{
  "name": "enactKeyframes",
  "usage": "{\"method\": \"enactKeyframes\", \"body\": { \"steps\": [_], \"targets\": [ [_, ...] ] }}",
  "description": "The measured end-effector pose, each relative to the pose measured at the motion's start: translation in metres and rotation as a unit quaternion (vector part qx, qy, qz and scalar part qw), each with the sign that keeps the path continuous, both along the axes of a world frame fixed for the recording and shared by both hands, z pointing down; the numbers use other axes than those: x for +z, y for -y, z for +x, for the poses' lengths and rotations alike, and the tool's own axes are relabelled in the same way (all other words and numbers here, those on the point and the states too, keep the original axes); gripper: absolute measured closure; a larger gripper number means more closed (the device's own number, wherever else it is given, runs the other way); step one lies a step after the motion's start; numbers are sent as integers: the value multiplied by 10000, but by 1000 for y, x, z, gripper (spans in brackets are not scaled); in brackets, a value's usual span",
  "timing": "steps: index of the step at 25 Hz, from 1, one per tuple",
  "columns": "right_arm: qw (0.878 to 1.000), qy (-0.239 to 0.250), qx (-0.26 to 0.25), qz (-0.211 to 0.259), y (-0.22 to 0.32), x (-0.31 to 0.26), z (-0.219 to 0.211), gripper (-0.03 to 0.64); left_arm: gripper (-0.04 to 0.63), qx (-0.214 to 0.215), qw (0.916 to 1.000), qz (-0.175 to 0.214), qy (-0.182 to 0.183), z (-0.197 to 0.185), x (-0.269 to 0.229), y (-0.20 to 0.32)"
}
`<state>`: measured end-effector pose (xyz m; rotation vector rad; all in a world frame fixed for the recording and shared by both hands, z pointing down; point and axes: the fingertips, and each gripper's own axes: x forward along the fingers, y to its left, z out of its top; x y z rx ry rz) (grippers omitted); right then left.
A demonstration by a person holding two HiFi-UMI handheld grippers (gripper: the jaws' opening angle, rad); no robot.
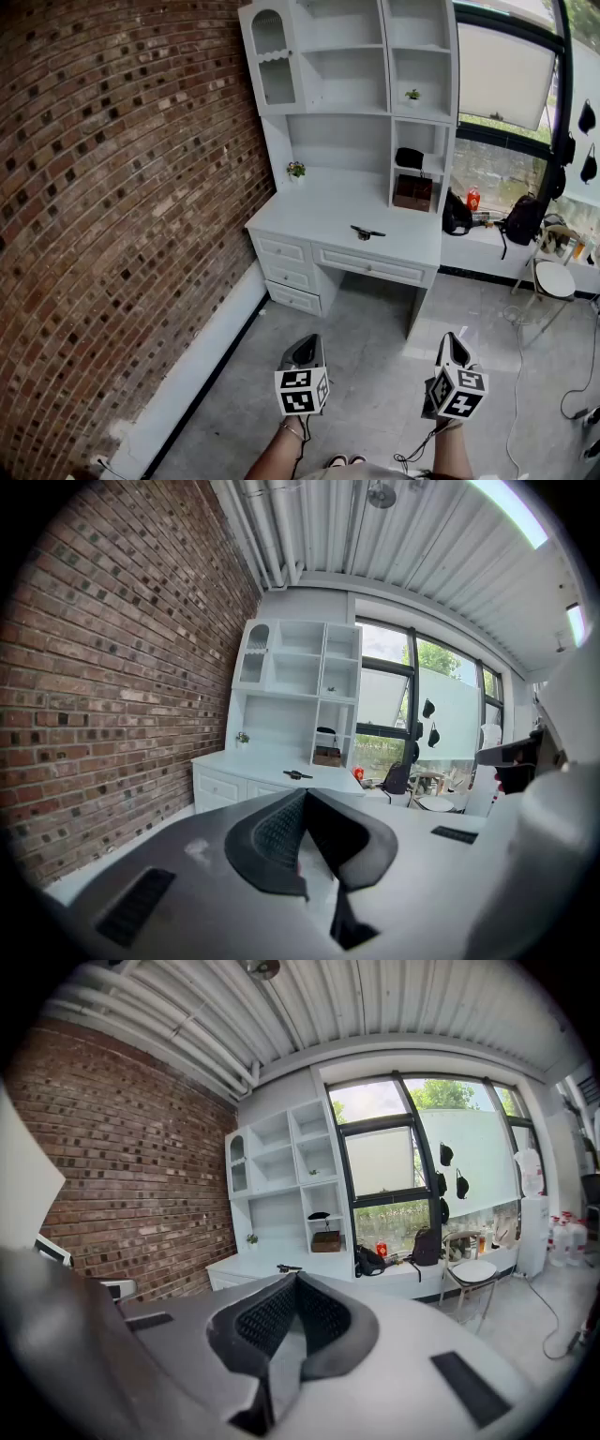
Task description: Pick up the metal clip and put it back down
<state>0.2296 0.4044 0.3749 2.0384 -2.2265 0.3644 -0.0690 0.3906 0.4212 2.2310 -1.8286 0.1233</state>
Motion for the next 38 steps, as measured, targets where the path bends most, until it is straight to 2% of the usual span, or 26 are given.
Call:
{"method": "enactKeyframes", "body": {
  "steps": [6,10,19,21,25,31,38],
  "targets": [
    [10000,-56,50,-12,-1,0,-1,617,594,18,9999,108,79,-2,-9,4],
    [9995,278,51,144,-5,-3,-5,617,594,41,9999,112,59,-4,-9,2],
    [9980,544,-136,295,-4,-6,-14,614,594,128,9998,133,27,-5,-10,2],
    [9977,576,-207,278,-3,-5,-19,532,594,136,9998,127,14,-7,-10,3],
    [9980,539,-221,227,-4,0,-25,534,594,136,9998,133,-11,-13,-10,5],
    [9986,479,-150,171,-3,4,-32,472,594,123,9998,147,-28,-24,-12,8],
    [9996,256,-55,112,0,8,-40,465,594,192,9998,52,17,-39,-6,16]
  ]
}}
